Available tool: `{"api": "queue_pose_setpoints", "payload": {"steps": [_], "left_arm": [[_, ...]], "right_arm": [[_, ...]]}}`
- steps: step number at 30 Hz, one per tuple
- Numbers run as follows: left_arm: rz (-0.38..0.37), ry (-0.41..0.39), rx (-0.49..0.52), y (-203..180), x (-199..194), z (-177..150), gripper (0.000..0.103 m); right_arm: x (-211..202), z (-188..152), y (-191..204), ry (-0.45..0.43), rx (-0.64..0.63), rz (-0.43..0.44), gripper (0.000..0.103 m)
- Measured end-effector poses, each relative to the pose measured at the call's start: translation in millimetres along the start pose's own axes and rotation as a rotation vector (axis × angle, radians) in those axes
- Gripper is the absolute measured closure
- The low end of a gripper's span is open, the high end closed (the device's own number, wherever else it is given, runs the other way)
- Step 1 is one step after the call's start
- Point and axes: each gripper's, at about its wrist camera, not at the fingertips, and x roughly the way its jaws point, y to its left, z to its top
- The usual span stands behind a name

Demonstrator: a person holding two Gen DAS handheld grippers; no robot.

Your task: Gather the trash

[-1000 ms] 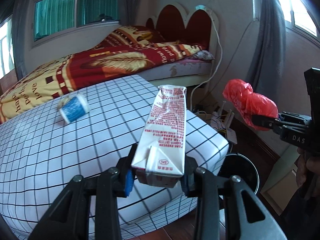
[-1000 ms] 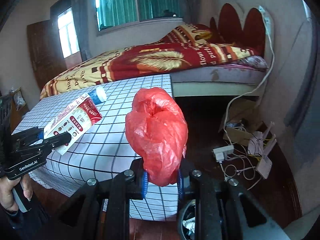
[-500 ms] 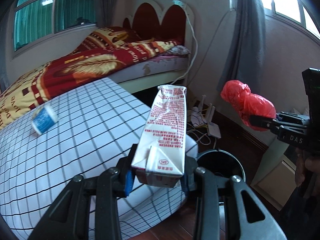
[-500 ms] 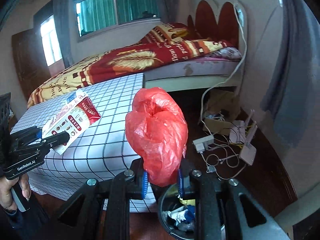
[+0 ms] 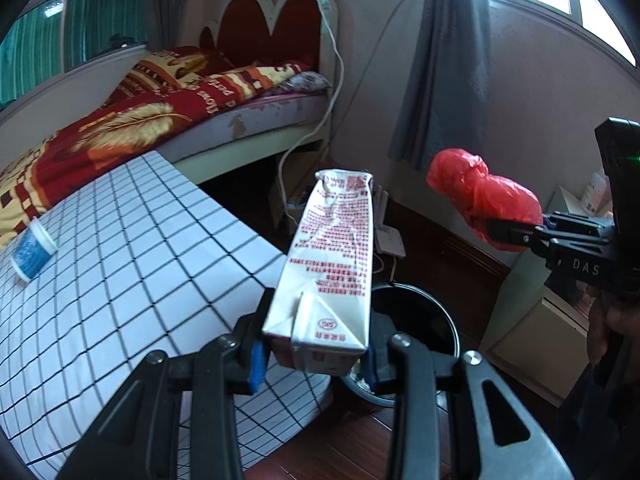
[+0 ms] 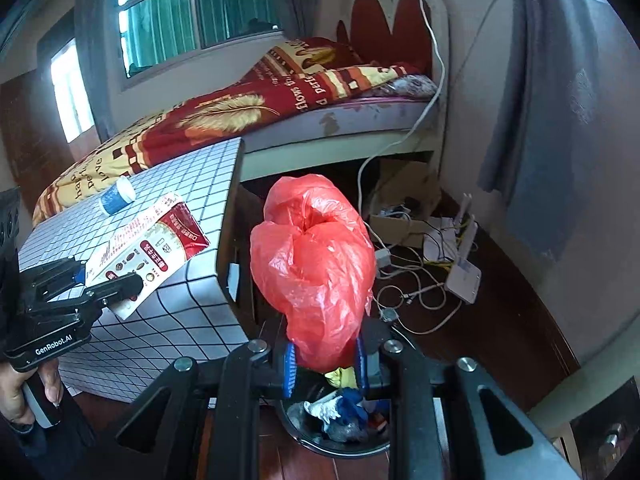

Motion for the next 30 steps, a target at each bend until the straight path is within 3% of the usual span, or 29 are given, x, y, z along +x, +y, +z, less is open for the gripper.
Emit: {"api": "queue_pose_setpoints", "payload": {"steps": [19,30], "left_arm": [[-0.100,0.158,0.039,-53.3,62.1,-30.0,0.065],[-0.113,0.304,0.024,-62.4,109.7,-54.5,0.065]], "right_arm": [[25.3,-49.2,-42.9,0.121,0.029,-0.047,0.079],[77.9,-83.4,-52.9,0.278,-0.034,-0.019,0.079]]}}
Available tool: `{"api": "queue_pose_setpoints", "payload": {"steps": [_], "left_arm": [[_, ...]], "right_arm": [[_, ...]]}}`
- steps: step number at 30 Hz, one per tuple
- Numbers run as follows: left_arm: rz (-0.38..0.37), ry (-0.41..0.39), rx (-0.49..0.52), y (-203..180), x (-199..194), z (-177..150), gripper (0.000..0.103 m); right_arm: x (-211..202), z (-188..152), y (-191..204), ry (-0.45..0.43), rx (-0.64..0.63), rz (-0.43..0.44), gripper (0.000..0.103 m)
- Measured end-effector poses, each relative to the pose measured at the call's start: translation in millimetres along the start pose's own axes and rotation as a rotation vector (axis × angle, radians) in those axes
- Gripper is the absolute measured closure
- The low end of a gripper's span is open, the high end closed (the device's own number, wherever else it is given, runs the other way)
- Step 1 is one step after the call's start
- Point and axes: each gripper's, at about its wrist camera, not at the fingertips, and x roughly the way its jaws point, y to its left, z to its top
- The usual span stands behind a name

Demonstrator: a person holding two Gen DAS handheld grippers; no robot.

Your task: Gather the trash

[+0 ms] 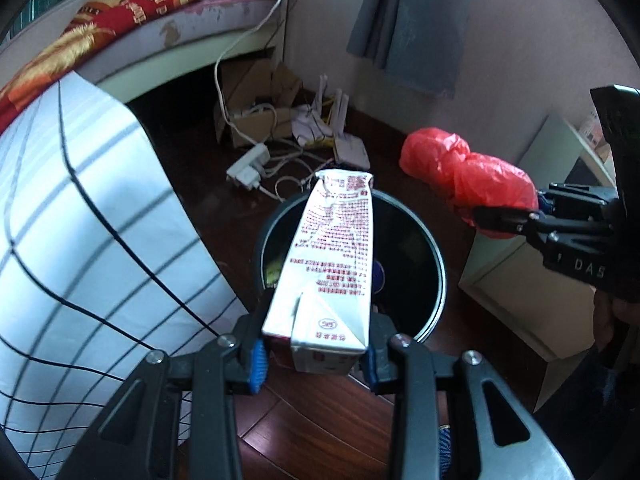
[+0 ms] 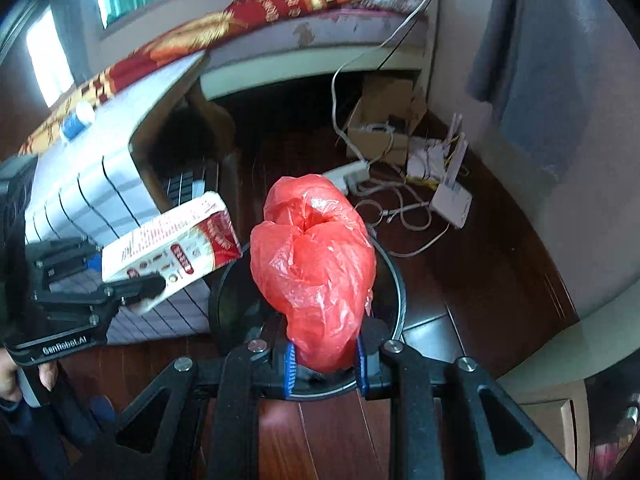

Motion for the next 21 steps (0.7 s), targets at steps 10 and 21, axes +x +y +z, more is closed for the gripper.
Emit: {"api": "queue_pose_setpoints", "payload": {"steps": [10,21], "left_arm": [[0.014,0.097,0.006,-1.5,44.5,1.7,0.065],[0.116,0.133,-0.013,9.4,62.3,-12.4,0.000]], "right_arm": [[67.1,-7.9,5.0,0.153,-0.095,0.019,0.079],[100.0,-22.3,-14.4,0.255,-0.132,-0.108,0.000]]}}
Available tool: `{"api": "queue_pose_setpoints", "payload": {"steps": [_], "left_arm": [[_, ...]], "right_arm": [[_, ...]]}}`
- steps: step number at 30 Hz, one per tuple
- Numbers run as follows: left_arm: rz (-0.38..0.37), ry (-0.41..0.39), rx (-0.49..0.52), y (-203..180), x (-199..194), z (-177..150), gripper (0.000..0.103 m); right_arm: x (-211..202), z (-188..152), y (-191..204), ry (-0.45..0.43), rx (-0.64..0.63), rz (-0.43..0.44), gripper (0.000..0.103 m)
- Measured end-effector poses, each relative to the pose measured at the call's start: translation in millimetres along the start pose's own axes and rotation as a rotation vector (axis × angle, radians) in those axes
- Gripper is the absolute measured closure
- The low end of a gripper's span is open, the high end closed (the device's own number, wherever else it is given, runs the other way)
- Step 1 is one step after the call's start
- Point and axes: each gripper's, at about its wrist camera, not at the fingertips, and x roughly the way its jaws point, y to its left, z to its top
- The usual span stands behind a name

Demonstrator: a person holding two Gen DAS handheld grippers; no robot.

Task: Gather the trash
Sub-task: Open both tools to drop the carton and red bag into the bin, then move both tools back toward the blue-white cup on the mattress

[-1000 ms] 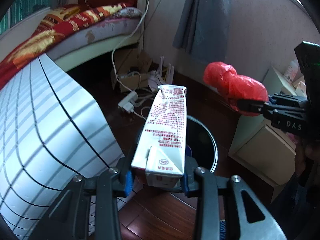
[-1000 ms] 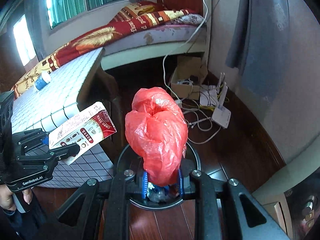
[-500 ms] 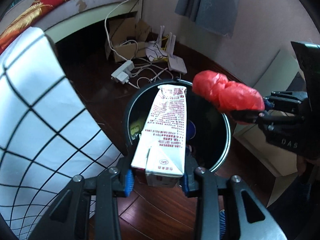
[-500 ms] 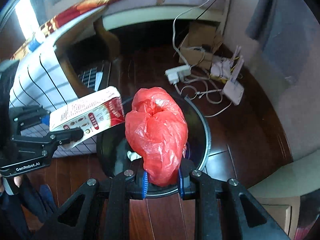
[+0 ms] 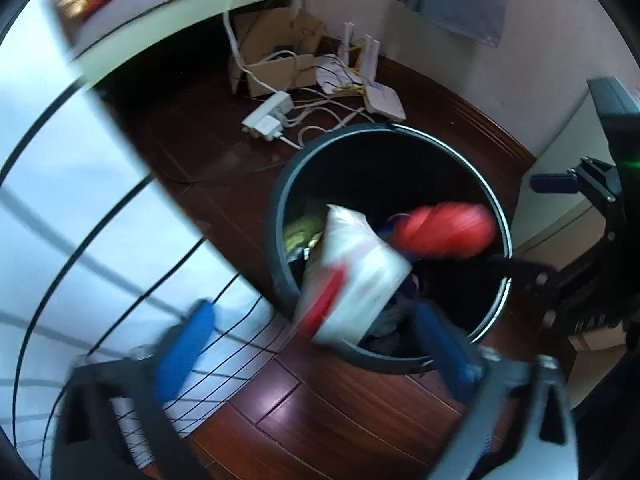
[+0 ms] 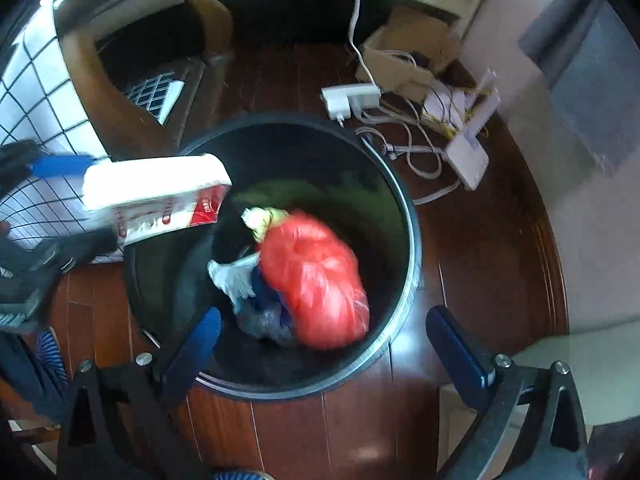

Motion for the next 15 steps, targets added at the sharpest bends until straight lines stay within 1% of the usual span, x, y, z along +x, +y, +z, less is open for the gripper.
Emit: {"api": "queue_pose_setpoints", "payload": {"steps": [2,5,9,15], "left_arm": [[0.003,-0.008,-0.021,5.0,-3.1,-6.8,0.000],[0.023,-0.030,-0.063,13.2,-10.6,-14.9,0.000],[0.050,-0.070,-0.093,19.1,-27.8,-18.9,0.000],[0.057,-0.139,-0.110,23.0,-60.0,-15.8,0.000]], "right_arm": [[-4.0,-4.5,-8.5,-0.010,0.025,-0.013,0.000],[-14.5,-5.9,-15.9,-0.040,0.071,-0.010,0.000],[-31.0,-4.4,-11.3,-0.070,0.081,-0.012,0.000],[-58.2,-0.1,3.4,-0.116,0.077,-0.015,0.000]]}}
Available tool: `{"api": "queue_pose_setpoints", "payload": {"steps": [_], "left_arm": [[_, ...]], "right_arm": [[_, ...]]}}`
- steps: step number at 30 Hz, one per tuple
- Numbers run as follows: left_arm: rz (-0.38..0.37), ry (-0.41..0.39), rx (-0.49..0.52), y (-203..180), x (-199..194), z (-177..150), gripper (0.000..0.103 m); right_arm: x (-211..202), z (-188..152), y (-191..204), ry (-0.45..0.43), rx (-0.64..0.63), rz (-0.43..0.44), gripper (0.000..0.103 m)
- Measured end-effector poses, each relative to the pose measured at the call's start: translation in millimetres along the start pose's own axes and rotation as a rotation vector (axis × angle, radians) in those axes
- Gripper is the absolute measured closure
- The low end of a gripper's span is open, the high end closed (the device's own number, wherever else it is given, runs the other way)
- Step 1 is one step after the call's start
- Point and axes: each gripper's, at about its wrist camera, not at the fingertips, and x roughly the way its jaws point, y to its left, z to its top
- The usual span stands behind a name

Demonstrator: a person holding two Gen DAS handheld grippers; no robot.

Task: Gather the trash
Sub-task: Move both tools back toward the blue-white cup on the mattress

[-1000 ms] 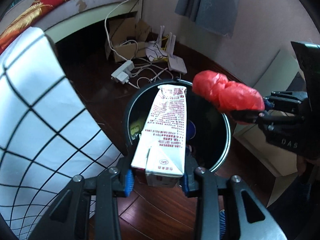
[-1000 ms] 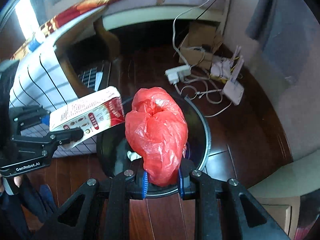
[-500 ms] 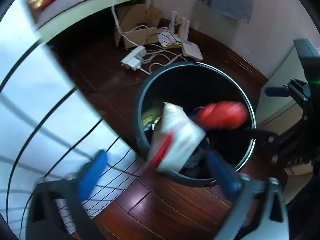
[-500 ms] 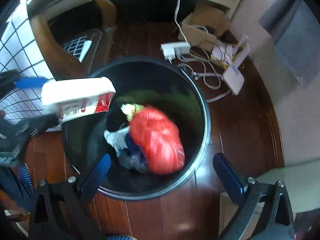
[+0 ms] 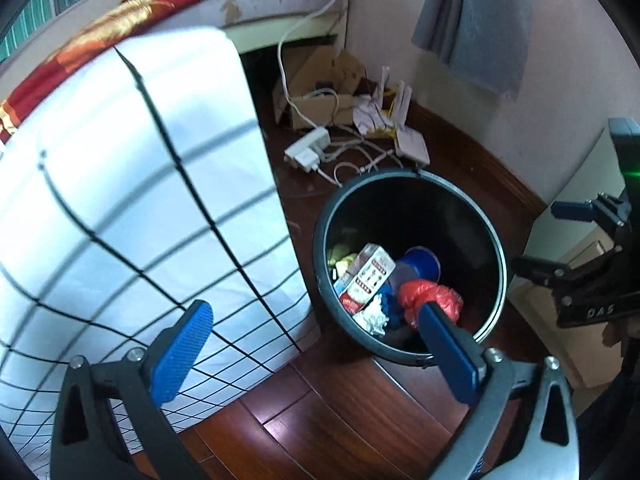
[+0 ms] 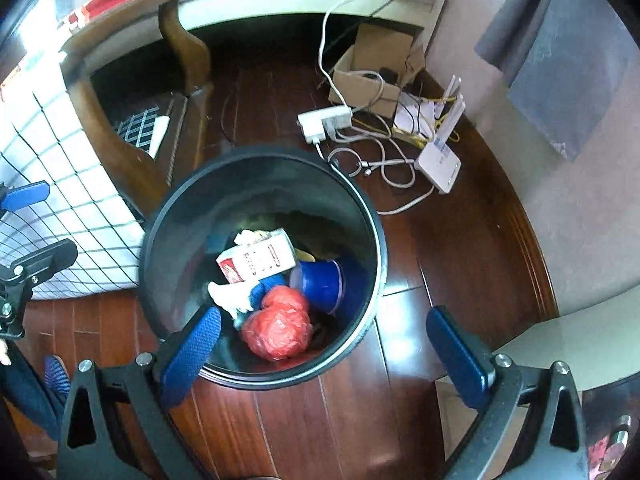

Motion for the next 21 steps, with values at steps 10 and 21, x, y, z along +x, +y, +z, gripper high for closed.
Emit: {"api": "queue_pose_setpoints", "payload": {"steps": [10,21], "left_arm": [[0.025,-0.102,-0.052,18.4,-53.5,4.4,0.000],[0.066,-0.173,-0.105,43.4,-88.0,2.7,0.000]], "right_arm": [[-51.9,14.7,13.8,-0.104,0.016,-0.009,0.000],[-94.3,41.2,47.6,-0.205,-0.037,0.012,0.000]]}}
